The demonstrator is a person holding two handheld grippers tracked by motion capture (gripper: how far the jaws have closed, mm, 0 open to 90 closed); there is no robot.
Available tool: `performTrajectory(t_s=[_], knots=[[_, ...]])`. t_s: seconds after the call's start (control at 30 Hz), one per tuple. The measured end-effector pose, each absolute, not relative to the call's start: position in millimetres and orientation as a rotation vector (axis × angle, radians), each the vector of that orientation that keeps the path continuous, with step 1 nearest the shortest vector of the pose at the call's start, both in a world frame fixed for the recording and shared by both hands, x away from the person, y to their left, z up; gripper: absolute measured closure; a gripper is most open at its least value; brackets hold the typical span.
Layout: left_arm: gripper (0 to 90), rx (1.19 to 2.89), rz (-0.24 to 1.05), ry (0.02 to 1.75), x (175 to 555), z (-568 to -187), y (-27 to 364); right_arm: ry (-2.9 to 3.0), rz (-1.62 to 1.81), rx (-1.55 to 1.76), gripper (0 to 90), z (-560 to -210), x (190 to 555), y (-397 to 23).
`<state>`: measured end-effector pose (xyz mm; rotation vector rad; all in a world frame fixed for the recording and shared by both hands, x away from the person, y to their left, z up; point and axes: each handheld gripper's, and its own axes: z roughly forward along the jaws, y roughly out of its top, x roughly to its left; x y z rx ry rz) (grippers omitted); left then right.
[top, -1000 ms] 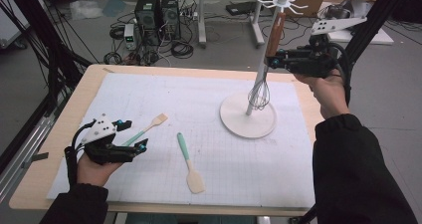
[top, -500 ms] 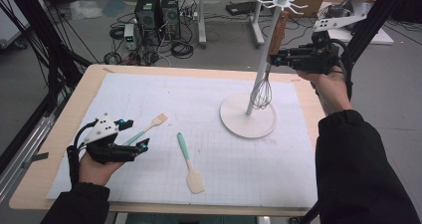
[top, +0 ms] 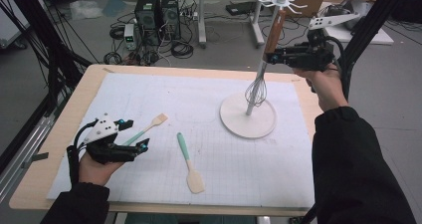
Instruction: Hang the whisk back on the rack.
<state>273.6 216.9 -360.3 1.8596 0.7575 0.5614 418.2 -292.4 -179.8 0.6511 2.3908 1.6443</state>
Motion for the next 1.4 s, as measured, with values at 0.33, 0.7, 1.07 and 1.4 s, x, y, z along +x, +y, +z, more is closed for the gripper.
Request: performTrajectory(t_s=[0.33,0.7,1.07,1.4], knots=[[19.6,1.851,0.559,0.757,273.2,-359.8,217.7,2.397,1.63,0.69,72.3,-182.7,423.0,-283.8],[19.6,1.855,0.56,0.755,272.9,-359.5,218.1,2.316,1.592,0.732,66.5,-178.5,417.0,-287.4],[19.6,1.859,0.558,0.758,272.7,-359.3,219.4,2.264,1.602,0.731,61.9,-169.7,402.7,-296.5],[19.6,1.86,0.565,0.759,272.2,-358.9,219.7,2.248,1.627,0.695,59.5,-164.0,390.9,-298.4]])
